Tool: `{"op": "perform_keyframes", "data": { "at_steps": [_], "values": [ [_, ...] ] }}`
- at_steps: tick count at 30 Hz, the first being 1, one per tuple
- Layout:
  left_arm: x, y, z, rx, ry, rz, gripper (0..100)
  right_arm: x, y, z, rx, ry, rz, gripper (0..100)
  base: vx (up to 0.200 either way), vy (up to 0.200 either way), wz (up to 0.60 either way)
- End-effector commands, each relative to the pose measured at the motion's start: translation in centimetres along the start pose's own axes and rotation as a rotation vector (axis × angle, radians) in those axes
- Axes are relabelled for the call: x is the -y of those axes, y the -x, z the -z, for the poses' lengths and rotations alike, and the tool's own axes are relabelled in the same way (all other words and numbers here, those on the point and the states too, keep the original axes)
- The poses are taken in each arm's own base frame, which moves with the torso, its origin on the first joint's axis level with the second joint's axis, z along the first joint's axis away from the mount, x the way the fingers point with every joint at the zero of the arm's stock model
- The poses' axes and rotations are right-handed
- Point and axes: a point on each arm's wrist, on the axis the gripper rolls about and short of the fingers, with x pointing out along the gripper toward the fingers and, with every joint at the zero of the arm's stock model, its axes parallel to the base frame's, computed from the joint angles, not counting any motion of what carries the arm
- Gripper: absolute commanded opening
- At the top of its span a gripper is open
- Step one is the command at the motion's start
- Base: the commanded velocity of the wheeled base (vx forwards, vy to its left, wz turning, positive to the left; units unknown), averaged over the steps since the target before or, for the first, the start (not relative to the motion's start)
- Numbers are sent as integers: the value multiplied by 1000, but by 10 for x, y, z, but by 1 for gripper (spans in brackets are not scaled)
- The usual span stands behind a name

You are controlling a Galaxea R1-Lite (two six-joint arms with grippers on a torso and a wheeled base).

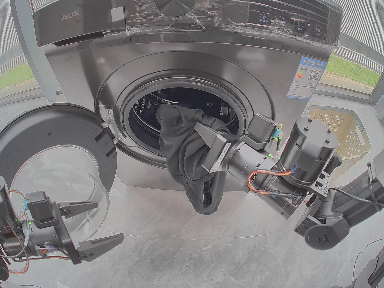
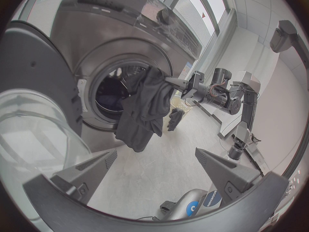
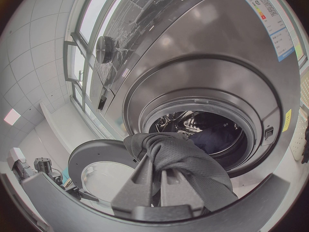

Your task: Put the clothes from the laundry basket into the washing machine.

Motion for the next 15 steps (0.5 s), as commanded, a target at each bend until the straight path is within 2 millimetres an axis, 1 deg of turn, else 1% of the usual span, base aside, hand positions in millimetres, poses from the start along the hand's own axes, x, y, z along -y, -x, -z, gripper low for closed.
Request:
{"op": "perform_keyframes", "data": {
  "at_steps": [1,3,4,5,9,10,11,15],
  "values": [
    [-5,-39,1,-91,31,63,100,-1,-5,2,13,-5,-6,0,0,0,0],
    [-6,-48,2,-97,33,77,100,-1,-5,2,13,-5,-6,0,0,0,0],
    [-6,-48,2,-97,33,77,100,-1,-5,2,13,-5,-6,0,0,0,0],
    [-6,-58,3,-105,32,91,100,-2,-4,2,14,-5,-8,0,0,0,0],
    [-8,-77,6,-131,51,115,100,-2,-4,1,15,-6,-10,0,0,0,0],
    [-8,-77,6,-131,51,115,100,-2,-4,1,15,-6,-10,0,0,0,0],
    [-9,-86,6,-134,58,121,100,-2,-4,1,15,-6,-10,0,0,0,0],
    [-6,-103,4,-124,72,150,100,-2,-3,1,17,-6,-11,0,0,0,0]
  ]
}}
